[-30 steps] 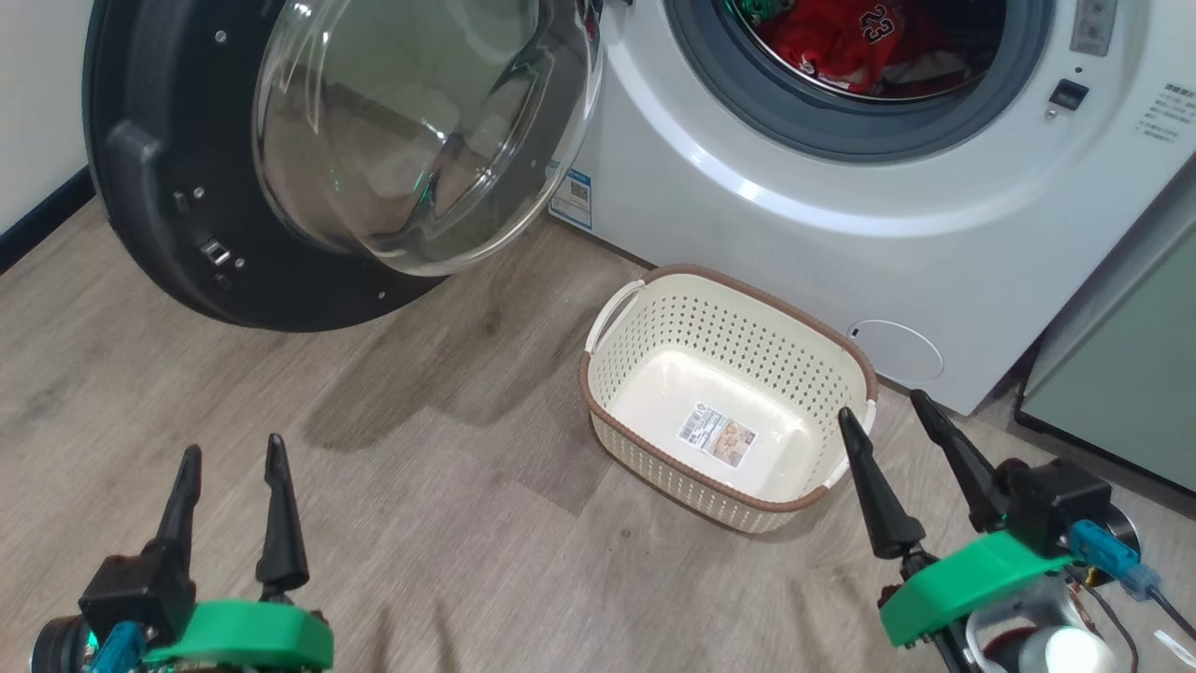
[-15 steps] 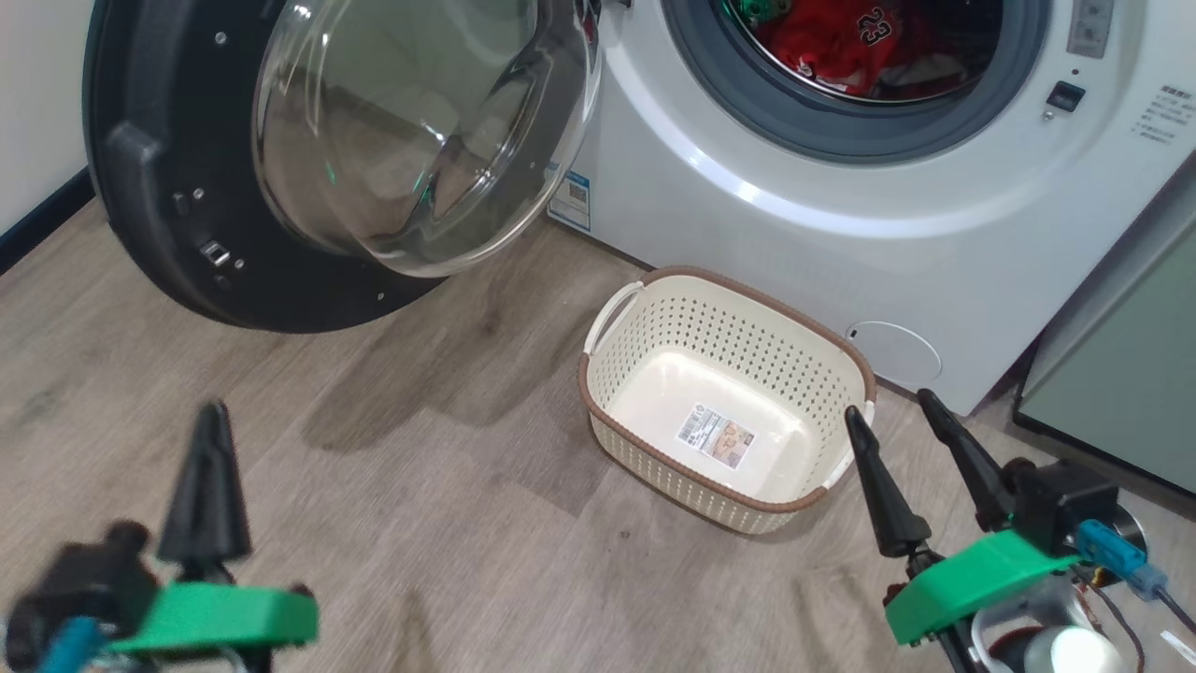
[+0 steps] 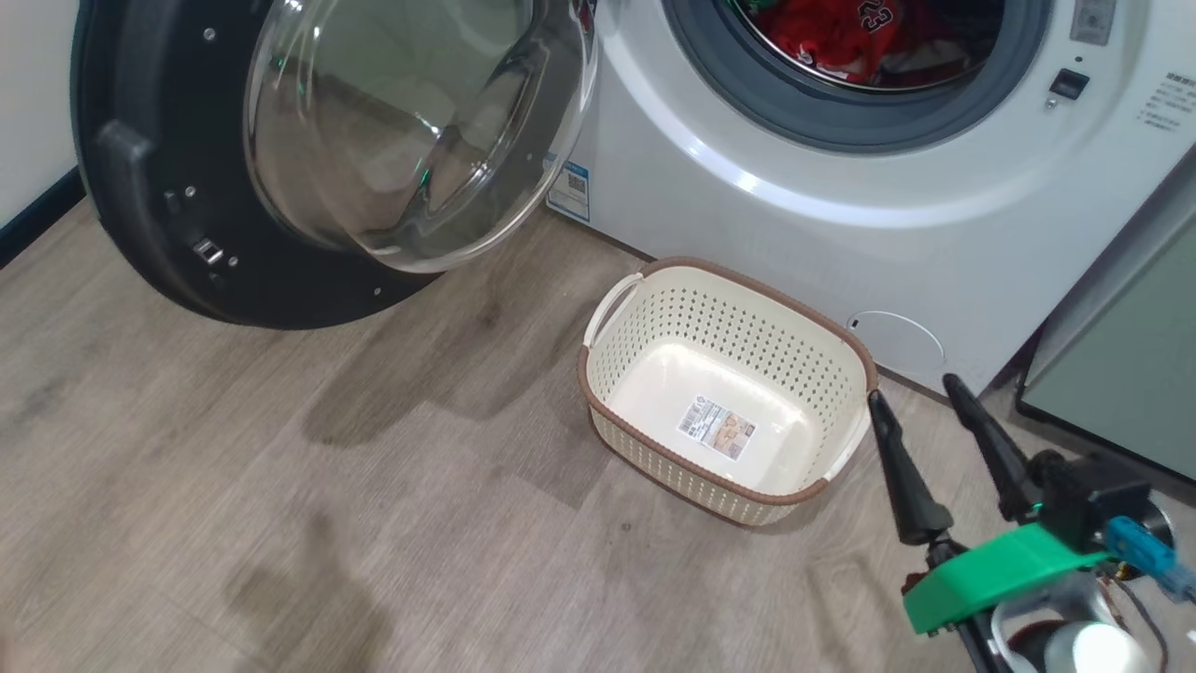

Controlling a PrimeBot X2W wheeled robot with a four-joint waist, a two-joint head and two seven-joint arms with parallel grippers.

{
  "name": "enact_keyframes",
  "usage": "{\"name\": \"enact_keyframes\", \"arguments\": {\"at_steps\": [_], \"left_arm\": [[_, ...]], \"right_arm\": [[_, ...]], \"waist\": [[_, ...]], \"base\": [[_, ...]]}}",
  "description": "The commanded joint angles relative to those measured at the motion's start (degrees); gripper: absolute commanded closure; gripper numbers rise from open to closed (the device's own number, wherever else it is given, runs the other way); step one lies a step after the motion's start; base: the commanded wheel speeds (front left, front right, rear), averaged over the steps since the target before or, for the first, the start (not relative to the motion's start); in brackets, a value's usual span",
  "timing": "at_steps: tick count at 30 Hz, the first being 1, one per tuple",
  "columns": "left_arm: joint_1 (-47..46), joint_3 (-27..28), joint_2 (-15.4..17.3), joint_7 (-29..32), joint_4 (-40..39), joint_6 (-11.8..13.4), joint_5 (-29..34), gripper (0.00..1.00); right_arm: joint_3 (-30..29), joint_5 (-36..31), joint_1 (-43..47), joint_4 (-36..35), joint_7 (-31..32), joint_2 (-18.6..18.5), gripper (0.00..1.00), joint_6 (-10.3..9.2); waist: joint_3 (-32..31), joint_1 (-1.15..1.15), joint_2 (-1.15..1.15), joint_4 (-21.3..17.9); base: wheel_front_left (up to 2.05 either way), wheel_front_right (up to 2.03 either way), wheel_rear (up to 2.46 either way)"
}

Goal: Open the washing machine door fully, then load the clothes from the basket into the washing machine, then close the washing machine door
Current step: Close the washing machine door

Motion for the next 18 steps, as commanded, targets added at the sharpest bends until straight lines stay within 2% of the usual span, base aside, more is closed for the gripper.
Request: {"name": "enact_keyframes", "arguments": {"at_steps": [1, 4, 9, 14, 18], "left_arm": [[-4.38, 2.65, 3.38, 1.73, 0.93, -0.26, -2.16, 1.0], [-12.43, 4.54, 6.11, 5.83, 11.66, 0.1, -8.46, 1.0], [-22.41, 7.56, 10.9, 11.41, 30.96, 1.94, -14.85, 1.0], [-26.23, 9.78, 15.24, 14.52, 46.14, 3.17, -17.13, 1.0], [-26.87, 10.34, 16.29, 17.42, 54.06, 2.76, -18.82, 1.0]], "right_arm": [[0.91, -0.39, -1.27, -2.39, -0.6, -0.54, 0.0, 0.0], [0.36, -0.63, -0.85, -3.33, -0.48, -0.54, 0.0, 0.0], [0.41, -1.24, -0.98, -4.9, 0.14, -0.54, 0.0, 0.0], [0.68, -1.57, -1.83, -5.47, 0.47, -0.54, 0.0, 0.0], [0.44, -1.72, -2.15, -5.6, 0.49, -0.54, 0.0, 0.0]], "waist": [[0.14, 0.0, 0.0, -0.06], [0.57, 0.0, 0.0, -0.21], [2.02, 0.0, 0.0, -2.07], [3.58, 0.0, 0.0, -4.48], [4.55, 0.0, 0.0, -5.49]], "base": [[0.0, 0.0, 0.0], [0.0, 0.0, 0.0], [0.0, 0.0, 0.0], [0.0, 0.0, 0.0], [0.0, 0.0, 0.0]]}}
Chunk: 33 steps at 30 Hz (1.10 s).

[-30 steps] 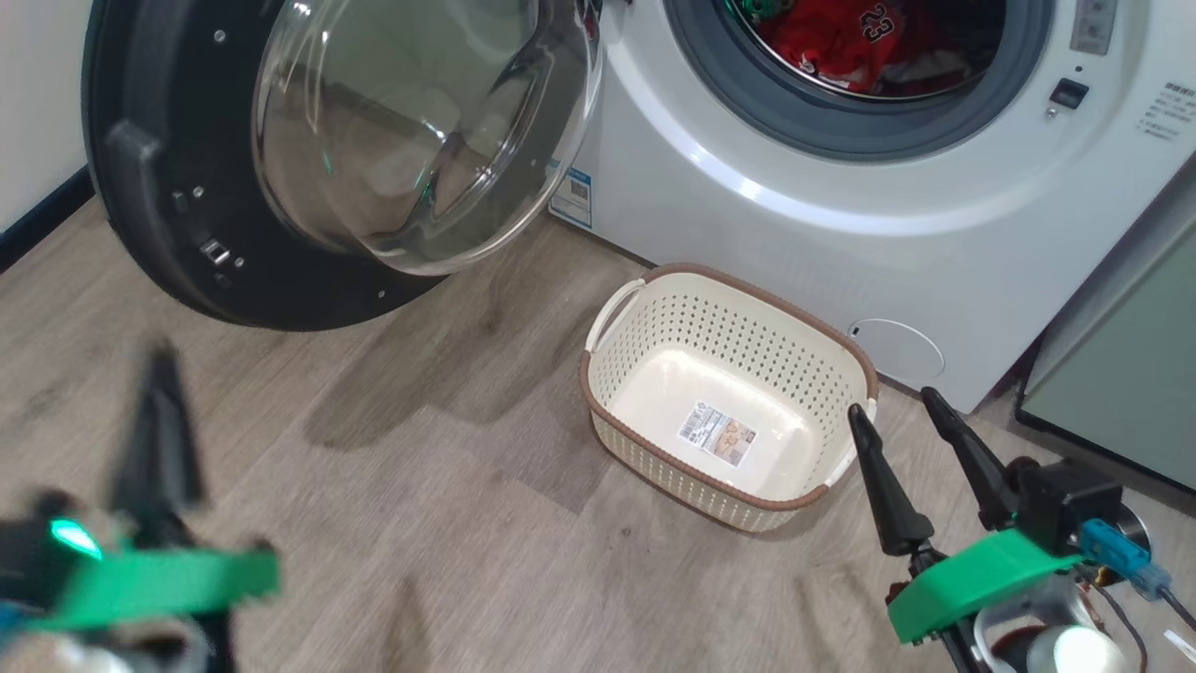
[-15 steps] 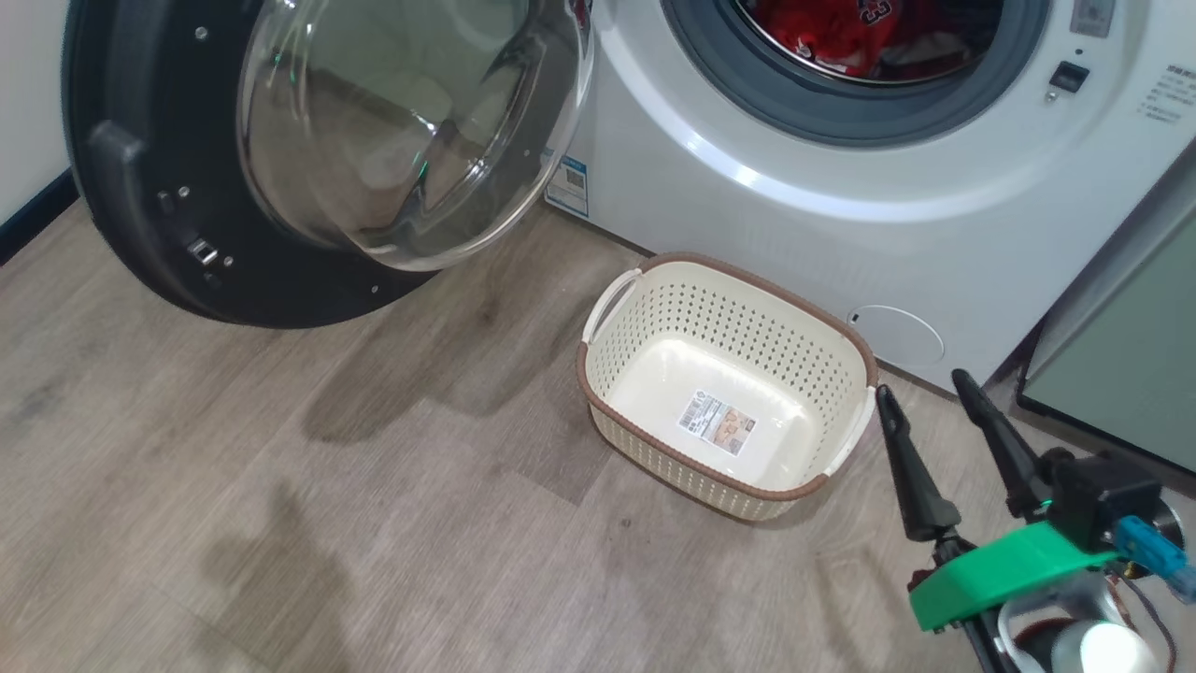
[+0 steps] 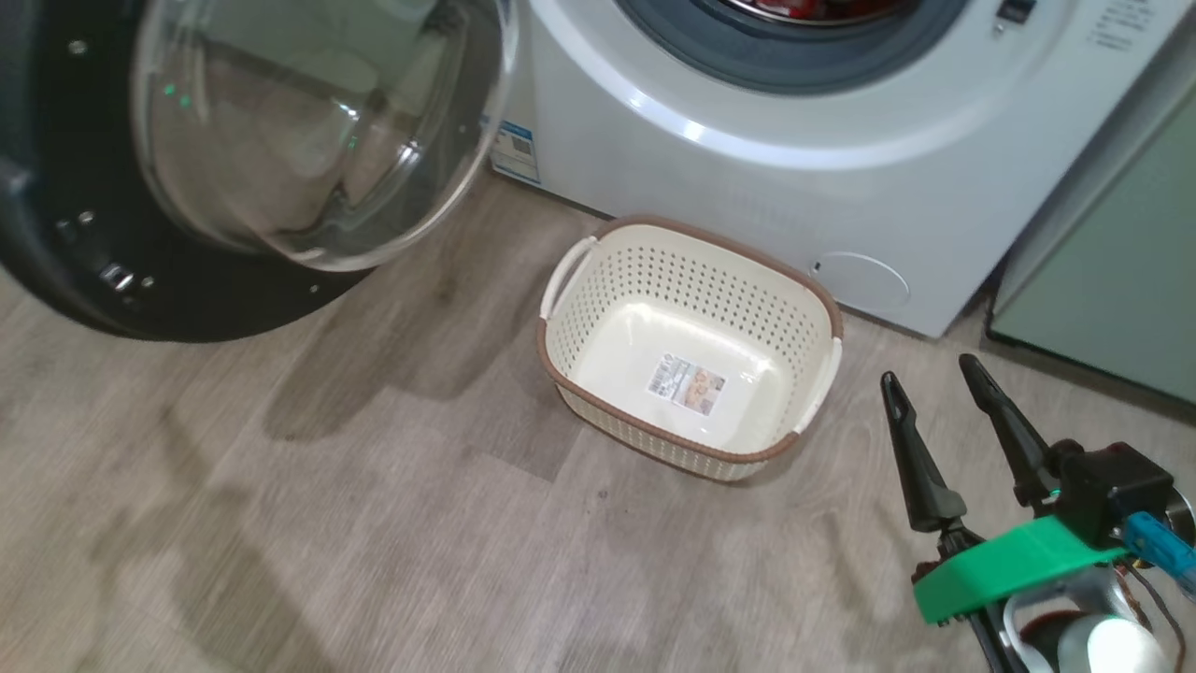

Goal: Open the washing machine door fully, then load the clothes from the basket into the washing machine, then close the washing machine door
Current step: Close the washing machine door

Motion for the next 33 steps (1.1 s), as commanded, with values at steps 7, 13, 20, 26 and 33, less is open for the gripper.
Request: {"name": "enact_keyframes", "arguments": {"at_steps": [7, 13, 20, 26, 33], "left_arm": [[-2.66, 2.18, 3.92, 5.33, 7.22, -2.99, -4.06, 1.0], [-2.99, 0.46, 2.64, 10.85, 9.98, -5.67, -5.38, 1.0], [-1.94, -0.24, 1.64, 14.74, 11.63, -6.98, -6.72, 1.0], [-1.07, -0.47, 0.81, 15.86, 12.49, -7.47, -7.5, 1.0], [-0.41, -1.27, 0.18, 18.68, 11.89, -7.64, -8.49, 1.0]], "right_arm": [[1.08, -0.87, -2.85, -2.61, 0.41, -0.53, 0.0, 0.0], [1.16, -1.03, -3.46, -2.93, 0.88, -0.53, 0.0, 0.0], [1.69, -1.18, -4.16, -3.07, 0.94, -0.53, 0.0, 0.0], [1.68, -1.36, -4.57, -3.19, 1.0, -0.53, 0.0, 0.0], [1.17, -1.36, -4.81, -3.13, 0.84, -0.53, 0.0, 0.0]], "waist": [[1.7, 0.0, 0.0, -1.33], [2.49, 0.0, 0.0, -1.63], [3.21, 0.0, 0.0, -2.65], [4.05, 0.0, 0.0, -3.62], [4.54, 0.0, 0.0, -3.97]], "base": [[0.0, 0.0, 0.0], [0.0, 0.0, 0.0], [0.0, 0.0, 0.0], [0.0, 0.0, 0.0], [0.0, 0.0, 0.0]]}}
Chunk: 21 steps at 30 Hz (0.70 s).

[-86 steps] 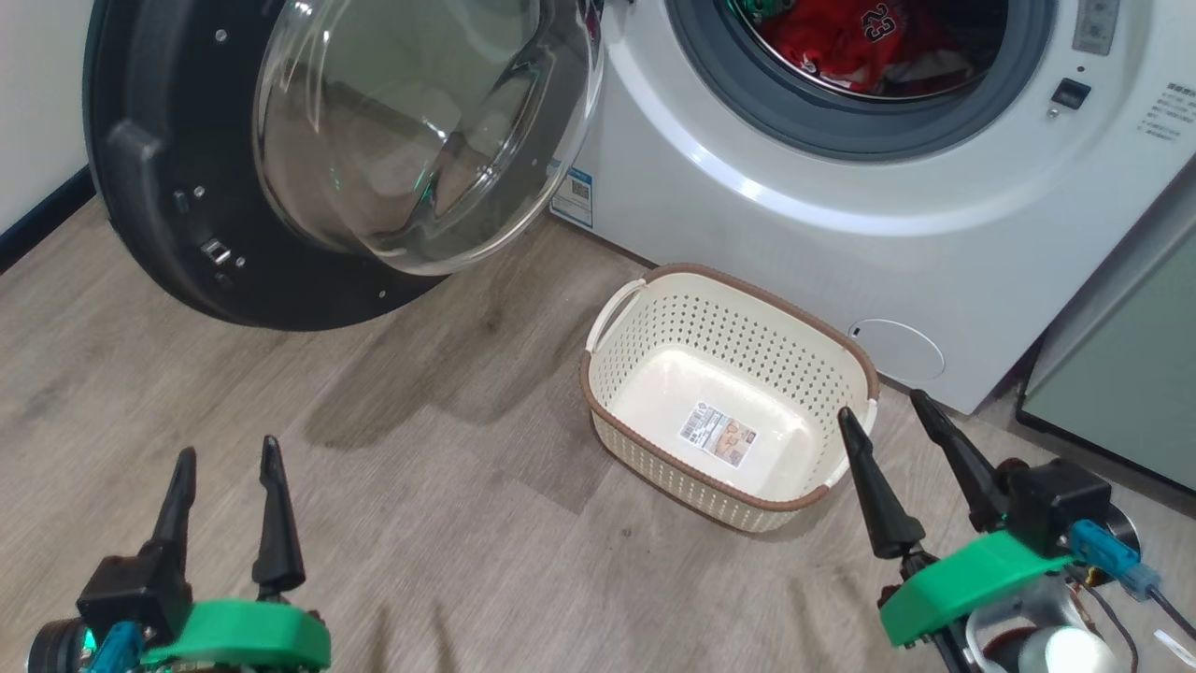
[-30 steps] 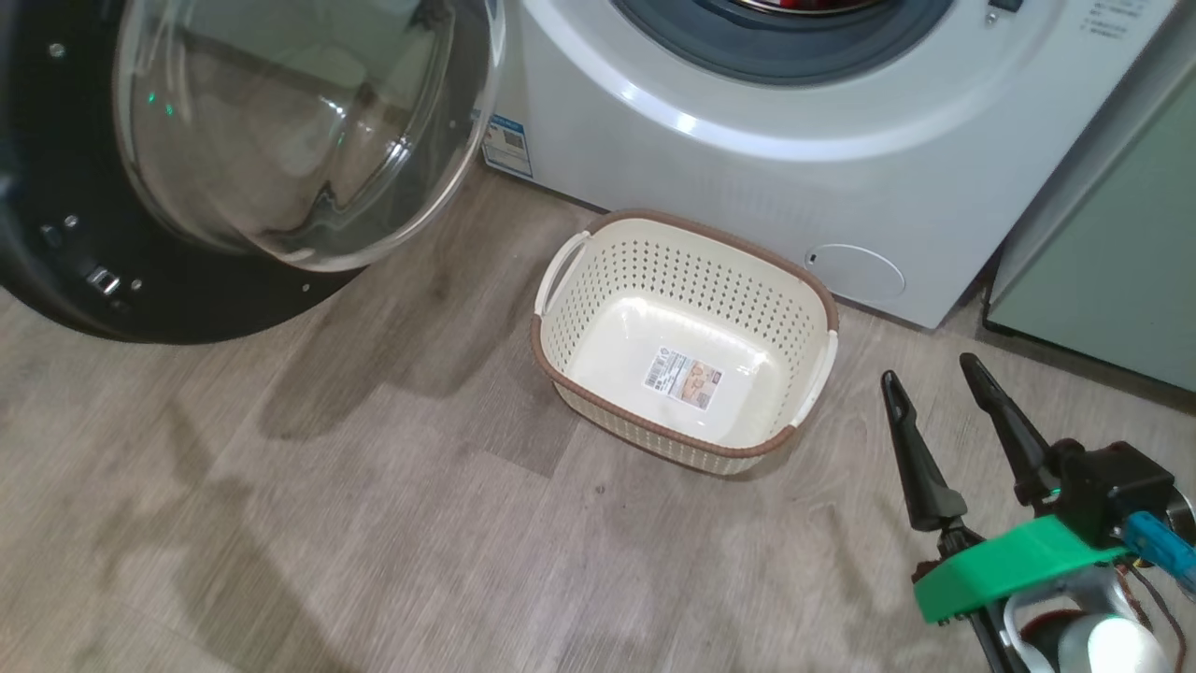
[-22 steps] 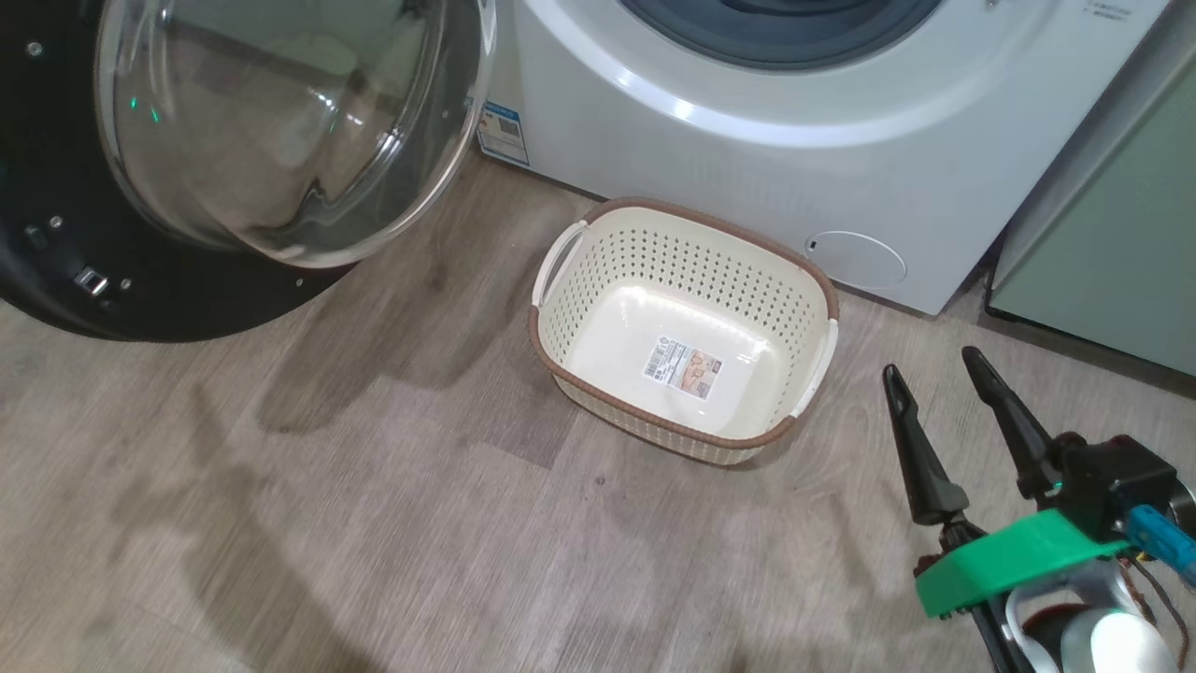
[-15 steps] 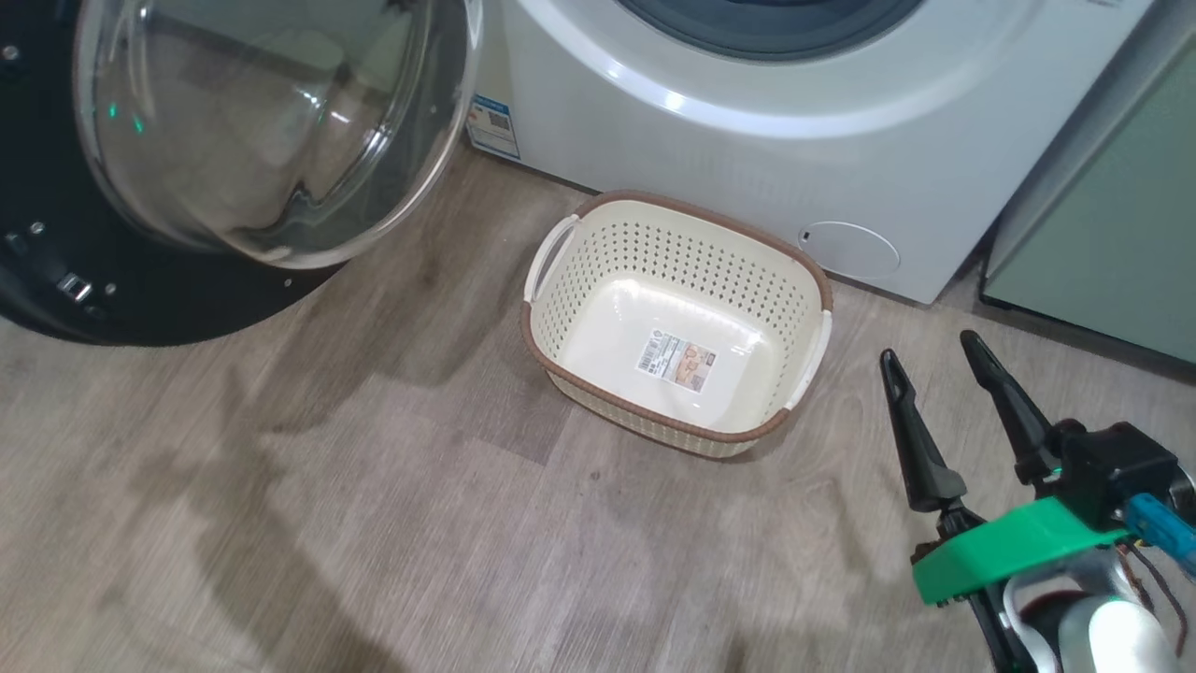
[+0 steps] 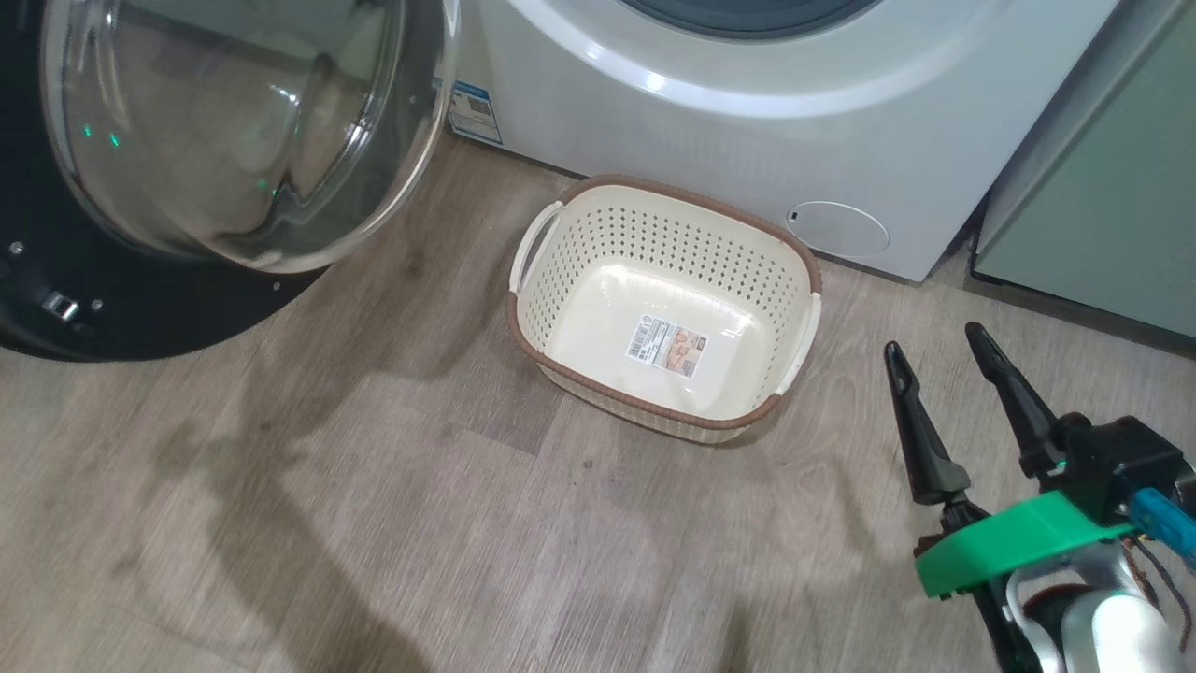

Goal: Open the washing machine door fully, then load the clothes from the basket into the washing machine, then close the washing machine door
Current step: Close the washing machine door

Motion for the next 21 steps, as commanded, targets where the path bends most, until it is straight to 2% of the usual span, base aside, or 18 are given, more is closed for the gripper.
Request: {"name": "enact_keyframes", "arguments": {"at_steps": [1, 7, 13, 21], "left_arm": [[0.25, 0.26, 2.72, 1.58, -2.66, -0.51, -0.98, 1.0], [3.79, -0.13, 1.61, 8.18, -7.75, -0.53, -4.11, 1.0], [7.05, 0.42, 0.01, 12.08, -11.95, -0.53, -6.99, 1.0], [13.45, -0.01, -2.16, 17.85, -19.28, -0.53, -9.59, 1.0]], "right_arm": [[1.17, -0.35, -2.26, -2.14, 0.04, -0.52, 0.0, 0.0], [1.04, -0.1, -2.36, -1.7, -0.41, -0.52, 0.0, 0.0], [1.5, 0.12, -2.44, -1.14, -0.8, -0.52, 0.0, 0.0], [1.88, 1.08, -2.26, -0.14, -2.05, -0.52, 0.0, 0.0]], "waist": [[0.0, 0.0, 0.0, 0.04], [-0.47, 0.0, 0.0, 0.22], [-1.03, 0.0, 0.0, 0.01], [-2.03, 0.0, 0.0, -2.1]], "base": [[0.0, 0.0, 0.0], [0.0, 0.0, 0.0], [0.0, 0.0, 0.0], [0.0, 0.0, 0.0]]}}
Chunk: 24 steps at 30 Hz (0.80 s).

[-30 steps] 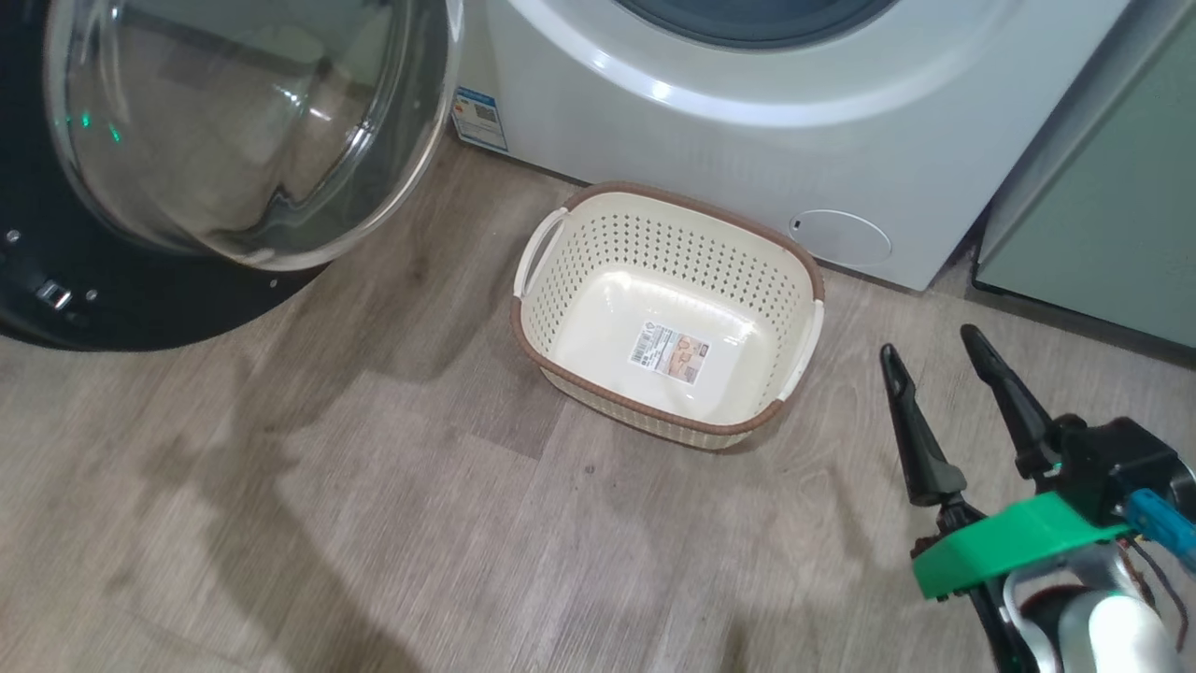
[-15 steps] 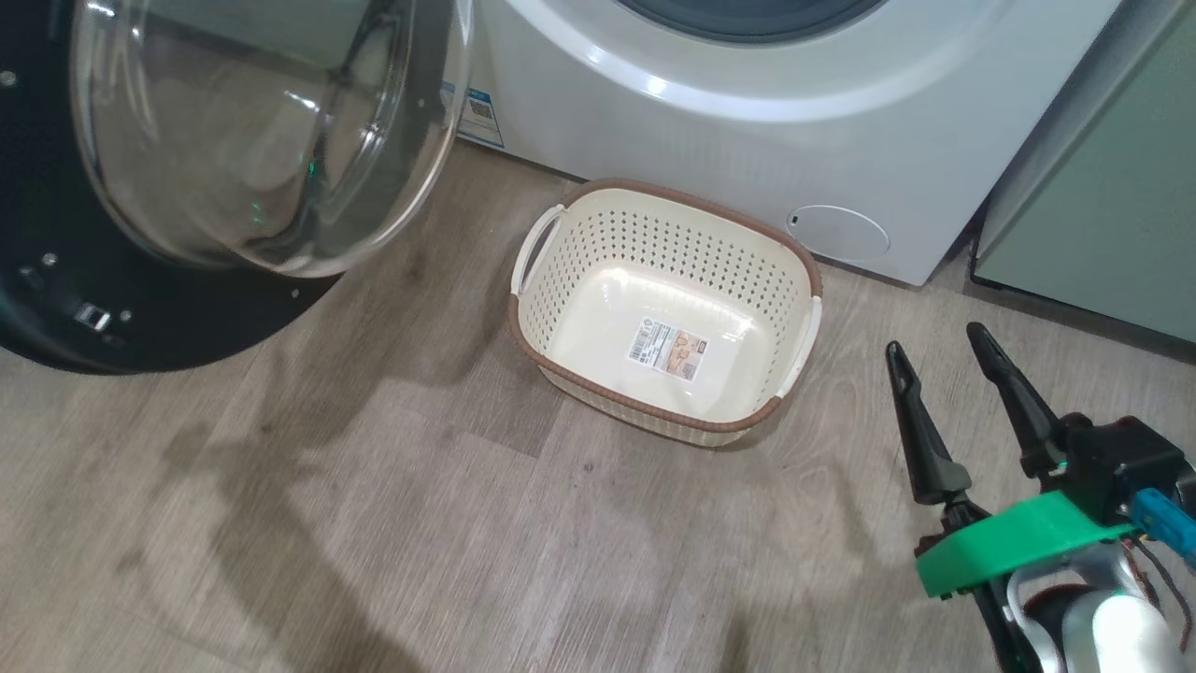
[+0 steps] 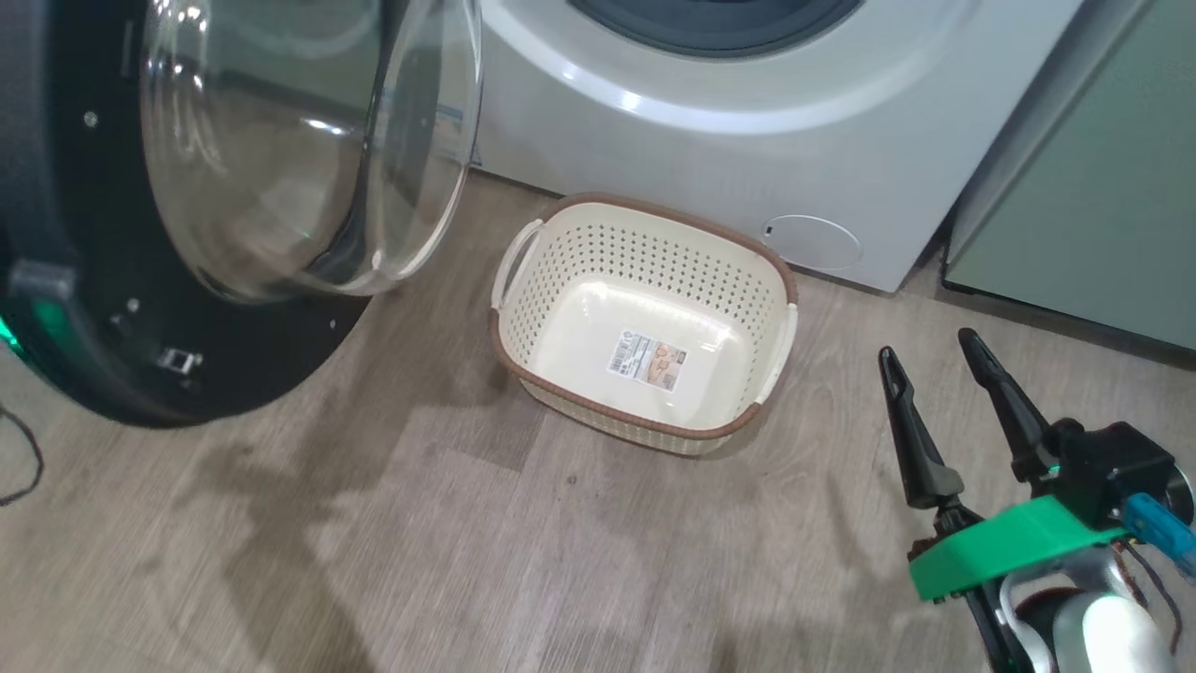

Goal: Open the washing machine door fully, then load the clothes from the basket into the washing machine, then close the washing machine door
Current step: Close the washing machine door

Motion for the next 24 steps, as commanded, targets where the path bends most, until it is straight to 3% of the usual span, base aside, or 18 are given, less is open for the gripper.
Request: {"name": "enact_keyframes", "arguments": {"at_steps": [1, 11, 24], "left_arm": [[0.04, 1.23, 2.22, 1.13, -3.38, -0.09, -0.91, 1.0], [6.8, 0.99, 0.21, 5.62, -12.55, -0.1, -2.83, 1.0], [13.78, 0.16, -3.47, 10.36, -26.11, -0.03, -5.68, 1.0]], "right_arm": [[1.49, 0.54, -2.18, -1.67, -0.71, -0.51, 0.0, 0.0], [1.77, 1.74, -2.22, -0.42, -2.39, -0.51, 0.0, 0.0], [2.15, 3.34, -2.81, 1.36, -4.92, -0.51, 0.0, 0.0]], "waist": [[-0.31, 0.0, 0.0, -0.67], [-0.99, 0.0, 0.0, -4.43], [-1.08, 0.0, 0.0, -12.99]], "base": [[0.0, 0.0, 0.0], [0.0, 0.0, 0.0], [0.0, 0.0, 0.0]]}}
